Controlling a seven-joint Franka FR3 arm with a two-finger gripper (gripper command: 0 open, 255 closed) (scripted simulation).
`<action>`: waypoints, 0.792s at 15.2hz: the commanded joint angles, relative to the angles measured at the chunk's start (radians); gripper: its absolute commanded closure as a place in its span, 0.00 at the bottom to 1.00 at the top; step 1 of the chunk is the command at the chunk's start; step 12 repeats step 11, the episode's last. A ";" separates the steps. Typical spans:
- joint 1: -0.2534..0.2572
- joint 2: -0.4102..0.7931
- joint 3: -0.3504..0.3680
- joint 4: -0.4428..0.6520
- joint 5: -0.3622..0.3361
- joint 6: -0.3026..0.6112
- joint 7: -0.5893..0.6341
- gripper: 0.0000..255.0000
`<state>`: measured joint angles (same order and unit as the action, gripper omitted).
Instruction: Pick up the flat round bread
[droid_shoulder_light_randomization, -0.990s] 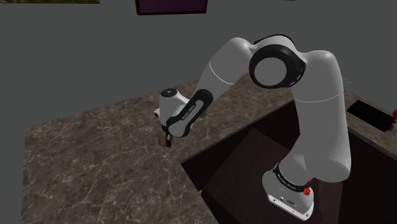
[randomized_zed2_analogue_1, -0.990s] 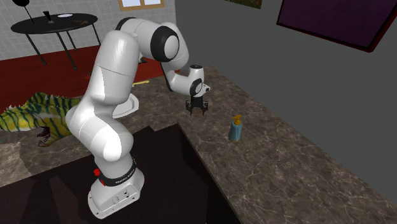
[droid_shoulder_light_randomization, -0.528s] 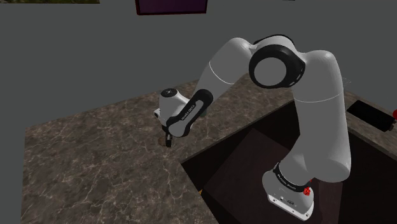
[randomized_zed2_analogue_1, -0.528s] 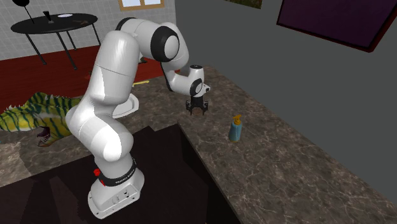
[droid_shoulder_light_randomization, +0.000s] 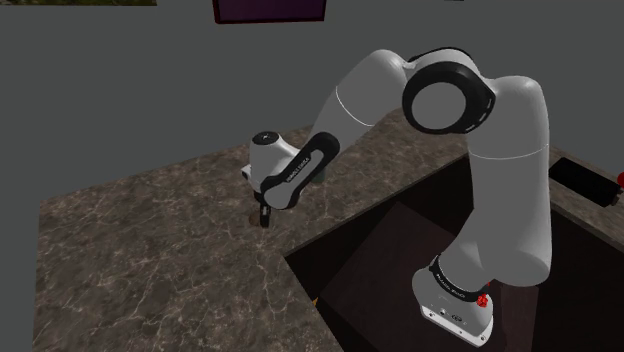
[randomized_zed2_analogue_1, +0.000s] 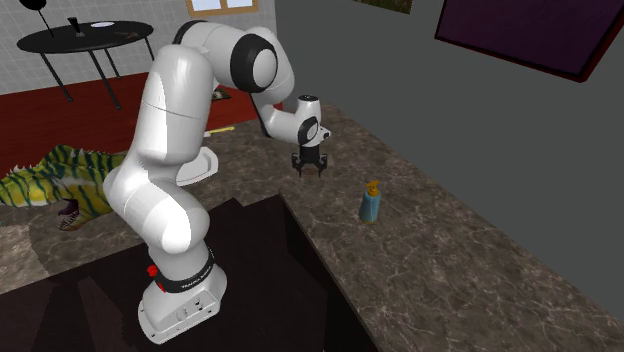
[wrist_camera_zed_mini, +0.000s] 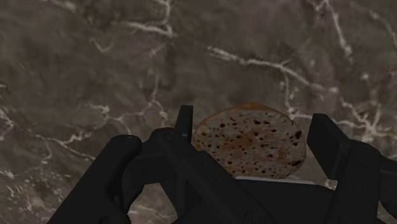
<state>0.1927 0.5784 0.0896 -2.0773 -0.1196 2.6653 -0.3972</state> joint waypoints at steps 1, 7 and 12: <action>-0.004 -0.027 0.004 -0.008 0.004 -0.019 -0.004 1.00; -0.012 -0.098 0.015 -0.022 0.016 -0.076 -0.013 1.00; -0.015 -0.123 0.018 -0.025 0.021 -0.098 -0.016 1.00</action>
